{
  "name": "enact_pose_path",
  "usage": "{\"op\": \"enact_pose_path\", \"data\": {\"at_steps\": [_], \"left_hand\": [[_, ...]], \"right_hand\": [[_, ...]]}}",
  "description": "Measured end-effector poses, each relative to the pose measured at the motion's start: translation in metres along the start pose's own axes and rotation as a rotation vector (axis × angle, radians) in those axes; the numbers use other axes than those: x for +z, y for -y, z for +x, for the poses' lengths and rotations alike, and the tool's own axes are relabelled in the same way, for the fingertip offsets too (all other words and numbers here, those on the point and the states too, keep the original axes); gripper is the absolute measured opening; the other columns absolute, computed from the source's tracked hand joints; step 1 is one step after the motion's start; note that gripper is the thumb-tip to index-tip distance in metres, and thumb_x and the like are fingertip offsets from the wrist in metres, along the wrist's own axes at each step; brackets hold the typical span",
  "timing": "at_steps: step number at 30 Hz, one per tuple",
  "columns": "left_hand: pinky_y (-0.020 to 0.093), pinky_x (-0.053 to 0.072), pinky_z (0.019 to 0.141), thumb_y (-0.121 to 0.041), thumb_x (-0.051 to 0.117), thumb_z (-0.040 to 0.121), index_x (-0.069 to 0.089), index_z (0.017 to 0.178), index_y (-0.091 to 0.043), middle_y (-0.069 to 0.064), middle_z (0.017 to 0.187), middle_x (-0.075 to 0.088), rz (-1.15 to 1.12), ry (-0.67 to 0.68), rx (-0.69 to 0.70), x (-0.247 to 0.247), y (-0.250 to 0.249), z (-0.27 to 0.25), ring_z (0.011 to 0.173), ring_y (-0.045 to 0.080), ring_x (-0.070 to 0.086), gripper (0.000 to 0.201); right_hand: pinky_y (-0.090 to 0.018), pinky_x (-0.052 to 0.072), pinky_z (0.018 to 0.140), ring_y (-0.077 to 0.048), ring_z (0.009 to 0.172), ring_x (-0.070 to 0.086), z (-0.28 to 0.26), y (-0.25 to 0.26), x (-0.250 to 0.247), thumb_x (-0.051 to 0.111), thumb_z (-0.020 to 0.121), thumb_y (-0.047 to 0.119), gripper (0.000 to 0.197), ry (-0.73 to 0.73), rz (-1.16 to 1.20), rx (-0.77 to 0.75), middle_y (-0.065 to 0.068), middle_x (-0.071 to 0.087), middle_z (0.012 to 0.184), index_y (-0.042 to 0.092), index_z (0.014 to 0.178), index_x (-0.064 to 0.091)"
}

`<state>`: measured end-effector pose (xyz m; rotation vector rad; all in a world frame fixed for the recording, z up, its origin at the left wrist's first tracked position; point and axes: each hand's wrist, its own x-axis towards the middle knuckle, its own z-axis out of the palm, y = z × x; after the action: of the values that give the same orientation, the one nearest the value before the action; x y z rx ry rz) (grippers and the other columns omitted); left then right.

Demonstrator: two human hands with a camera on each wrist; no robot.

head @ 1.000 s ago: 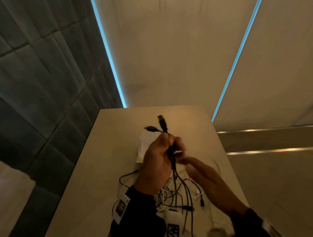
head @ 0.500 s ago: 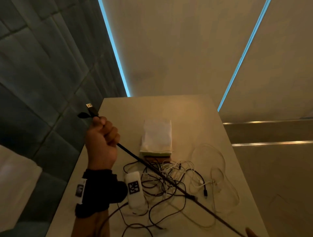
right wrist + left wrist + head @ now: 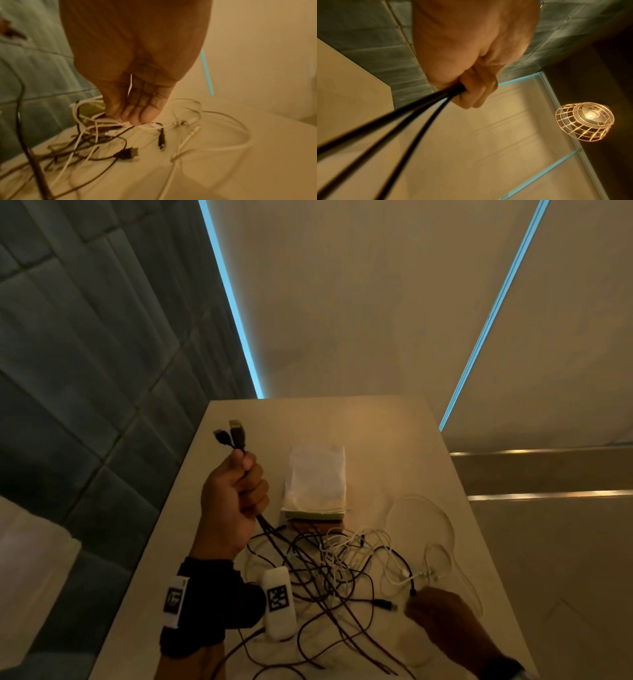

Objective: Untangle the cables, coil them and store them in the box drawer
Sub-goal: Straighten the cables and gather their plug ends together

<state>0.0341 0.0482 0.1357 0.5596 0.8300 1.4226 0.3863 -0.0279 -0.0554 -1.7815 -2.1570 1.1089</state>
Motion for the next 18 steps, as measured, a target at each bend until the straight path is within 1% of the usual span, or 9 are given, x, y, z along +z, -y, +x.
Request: {"op": "enact_pose_path", "data": {"at_steps": [2, 5, 8, 11, 12, 14, 15, 17, 18], "left_hand": [[0.015, 0.017, 0.033, -0.031, 0.040, 0.090, 0.049, 0.063, -0.018, -0.009, 0.045, 0.028, -0.003, 0.022, -0.011, 0.004, 0.002, -0.002, 0.034, 0.003, 0.016, 0.031], [0.015, 0.017, 0.033, -0.030, 0.037, 0.093, 0.045, 0.067, -0.016, -0.008, 0.045, 0.028, 0.017, 0.043, -0.017, 0.007, 0.002, -0.003, 0.033, 0.003, 0.021, 0.030], [0.015, 0.018, 0.033, -0.027, 0.033, 0.098, 0.042, 0.072, -0.015, -0.008, 0.047, 0.029, 0.066, 0.047, 0.004, 0.005, 0.003, -0.004, 0.033, 0.003, 0.021, 0.031], [0.018, 0.022, 0.035, -0.026, 0.032, 0.100, 0.043, 0.075, -0.014, -0.005, 0.050, 0.034, 0.118, 0.023, 0.015, 0.004, 0.005, -0.004, 0.036, 0.006, 0.025, 0.030], [0.019, 0.024, 0.037, -0.026, 0.032, 0.101, 0.044, 0.076, -0.013, -0.004, 0.052, 0.035, 0.137, 0.011, 0.018, 0.003, 0.005, -0.004, 0.037, 0.006, 0.026, 0.030], [0.020, 0.024, 0.039, -0.026, 0.031, 0.103, 0.046, 0.078, -0.013, -0.004, 0.053, 0.036, 0.160, -0.003, 0.018, 0.002, 0.007, -0.002, 0.039, 0.007, 0.026, 0.032], [0.020, 0.023, 0.039, -0.026, 0.031, 0.103, 0.047, 0.079, -0.012, -0.005, 0.054, 0.036, 0.165, -0.007, 0.013, 0.002, 0.010, -0.001, 0.040, 0.007, 0.026, 0.032], [0.022, 0.020, 0.041, -0.027, 0.031, 0.104, 0.049, 0.081, -0.012, -0.006, 0.054, 0.035, 0.183, -0.015, 0.002, 0.004, 0.017, 0.002, 0.042, 0.007, 0.025, 0.032], [0.023, 0.019, 0.043, -0.027, 0.032, 0.104, 0.050, 0.082, -0.011, -0.006, 0.054, 0.034, 0.205, -0.021, -0.002, 0.007, 0.021, 0.003, 0.042, 0.007, 0.024, 0.032]], "right_hand": [[-0.021, 0.047, 0.084, -0.004, 0.097, 0.059, 0.020, 0.041, 0.018, 0.055, 0.093, 0.036, 0.007, 0.001, -0.112, -0.052, 0.022, 0.053, 0.098, 0.040, 0.095, 0.061], [-0.026, 0.045, 0.084, -0.012, 0.107, 0.055, 0.039, 0.033, 0.042, 0.054, 0.091, 0.041, 0.025, 0.024, -0.245, -0.079, 0.016, 0.043, 0.111, 0.031, 0.115, 0.056], [-0.028, 0.042, 0.075, -0.016, 0.103, 0.054, 0.040, 0.027, 0.051, 0.048, 0.093, 0.039, 0.019, 0.072, -0.330, -0.059, 0.013, 0.040, 0.102, 0.024, 0.104, 0.053], [-0.027, 0.041, 0.075, -0.014, 0.099, 0.055, 0.044, 0.025, 0.039, 0.049, 0.092, 0.039, 0.015, 0.059, -0.323, -0.100, 0.014, 0.043, 0.095, 0.025, 0.096, 0.054], [-0.026, 0.043, 0.076, -0.011, 0.094, 0.054, 0.044, 0.028, 0.028, 0.052, 0.090, 0.040, 0.013, 0.057, -0.278, -0.093, 0.015, 0.047, 0.093, 0.028, 0.091, 0.054], [-0.024, 0.048, 0.074, -0.003, 0.083, 0.055, 0.045, 0.042, 0.003, 0.061, 0.086, 0.041, 0.011, -0.047, -0.121, -0.145, 0.017, 0.054, 0.086, 0.033, 0.082, 0.054], [-0.024, 0.051, 0.072, -0.004, 0.079, 0.059, 0.048, 0.054, -0.009, 0.067, 0.084, 0.036, 0.012, -0.113, 0.011, -0.168, 0.015, 0.060, 0.084, 0.032, 0.080, 0.057], [-0.026, 0.056, 0.073, -0.009, 0.078, 0.066, 0.054, 0.087, -0.032, 0.072, 0.083, 0.021, 0.012, -0.203, 0.377, -0.179, 0.003, 0.069, 0.081, 0.019, 0.081, 0.060], [-0.031, 0.057, 0.075, -0.016, 0.079, 0.069, 0.057, 0.103, -0.040, 0.071, 0.085, 0.014, 0.014, -0.218, 0.587, -0.185, -0.007, 0.071, 0.082, 0.009, 0.084, 0.058]]}}
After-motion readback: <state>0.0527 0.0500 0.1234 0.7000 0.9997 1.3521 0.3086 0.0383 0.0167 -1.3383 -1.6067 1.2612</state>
